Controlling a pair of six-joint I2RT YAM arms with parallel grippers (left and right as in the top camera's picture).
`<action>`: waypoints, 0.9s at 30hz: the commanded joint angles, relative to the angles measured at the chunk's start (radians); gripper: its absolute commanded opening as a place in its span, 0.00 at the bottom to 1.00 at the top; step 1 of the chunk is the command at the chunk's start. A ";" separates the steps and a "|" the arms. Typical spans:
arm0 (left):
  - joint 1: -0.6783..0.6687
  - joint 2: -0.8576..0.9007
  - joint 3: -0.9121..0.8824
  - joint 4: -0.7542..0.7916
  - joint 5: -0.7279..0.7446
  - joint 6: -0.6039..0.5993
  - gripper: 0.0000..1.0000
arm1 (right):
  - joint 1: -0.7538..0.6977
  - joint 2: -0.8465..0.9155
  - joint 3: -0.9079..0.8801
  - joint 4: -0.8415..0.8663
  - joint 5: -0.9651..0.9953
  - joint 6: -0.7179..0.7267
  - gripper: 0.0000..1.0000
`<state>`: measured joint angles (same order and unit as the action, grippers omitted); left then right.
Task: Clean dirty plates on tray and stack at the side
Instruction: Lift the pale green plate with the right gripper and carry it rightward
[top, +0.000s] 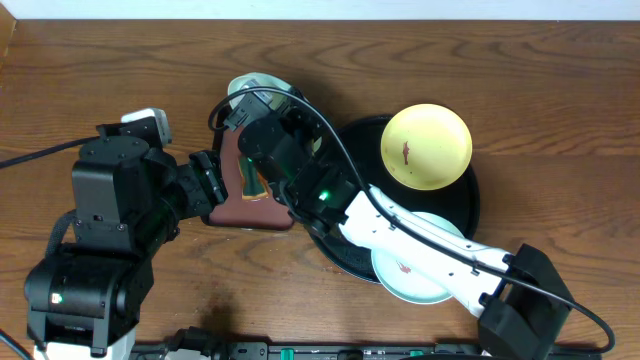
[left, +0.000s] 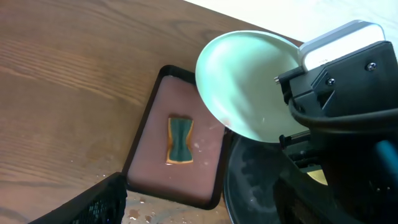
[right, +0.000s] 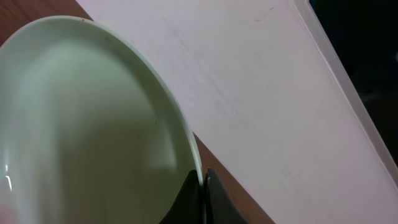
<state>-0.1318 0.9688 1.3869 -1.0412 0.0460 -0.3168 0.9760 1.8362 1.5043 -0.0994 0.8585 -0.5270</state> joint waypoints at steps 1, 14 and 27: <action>0.005 0.002 0.016 -0.002 -0.013 -0.001 0.77 | 0.008 -0.013 0.013 0.008 0.028 -0.006 0.01; 0.005 0.003 0.016 -0.002 -0.013 -0.001 0.77 | 0.007 -0.013 0.013 0.029 0.028 -0.006 0.01; 0.005 0.004 0.016 -0.002 -0.013 -0.001 0.77 | 0.007 -0.013 0.013 0.029 0.028 -0.006 0.01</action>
<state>-0.1318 0.9688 1.3869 -1.0412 0.0460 -0.3168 0.9802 1.8362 1.5043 -0.0769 0.8680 -0.5308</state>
